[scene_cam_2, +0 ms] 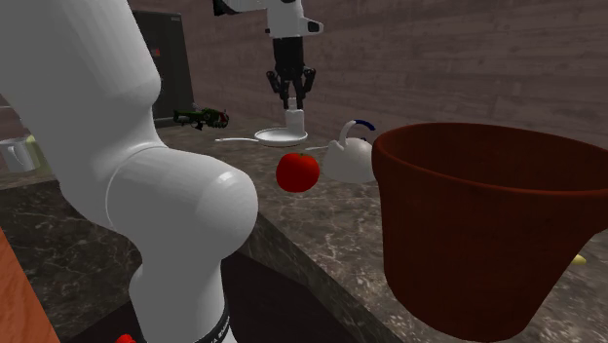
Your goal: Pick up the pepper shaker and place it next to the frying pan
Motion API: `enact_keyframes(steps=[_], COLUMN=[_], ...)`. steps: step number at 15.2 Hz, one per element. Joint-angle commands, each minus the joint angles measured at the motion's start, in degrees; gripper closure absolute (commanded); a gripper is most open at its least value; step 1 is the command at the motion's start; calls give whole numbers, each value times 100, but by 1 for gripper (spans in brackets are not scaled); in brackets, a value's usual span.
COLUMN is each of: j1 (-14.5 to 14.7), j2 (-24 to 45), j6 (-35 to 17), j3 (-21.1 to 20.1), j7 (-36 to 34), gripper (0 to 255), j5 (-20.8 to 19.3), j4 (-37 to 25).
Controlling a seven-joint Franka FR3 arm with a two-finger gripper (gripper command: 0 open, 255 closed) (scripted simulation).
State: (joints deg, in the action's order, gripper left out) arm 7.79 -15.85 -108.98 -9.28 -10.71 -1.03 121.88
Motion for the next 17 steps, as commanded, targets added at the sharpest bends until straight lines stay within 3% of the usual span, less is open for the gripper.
enact_keyframes(steps=[1, 10, 17], j1=[94, 509, 1112], j2=[363, 1977, 3543], j6=[12, 345, 982], j3=[-209, -810, -1036], j7=[-324, -1450, -2198], gripper=[255, 255, 255], j5=[-22, -432, -977], j4=[-362, -2194, -4250])
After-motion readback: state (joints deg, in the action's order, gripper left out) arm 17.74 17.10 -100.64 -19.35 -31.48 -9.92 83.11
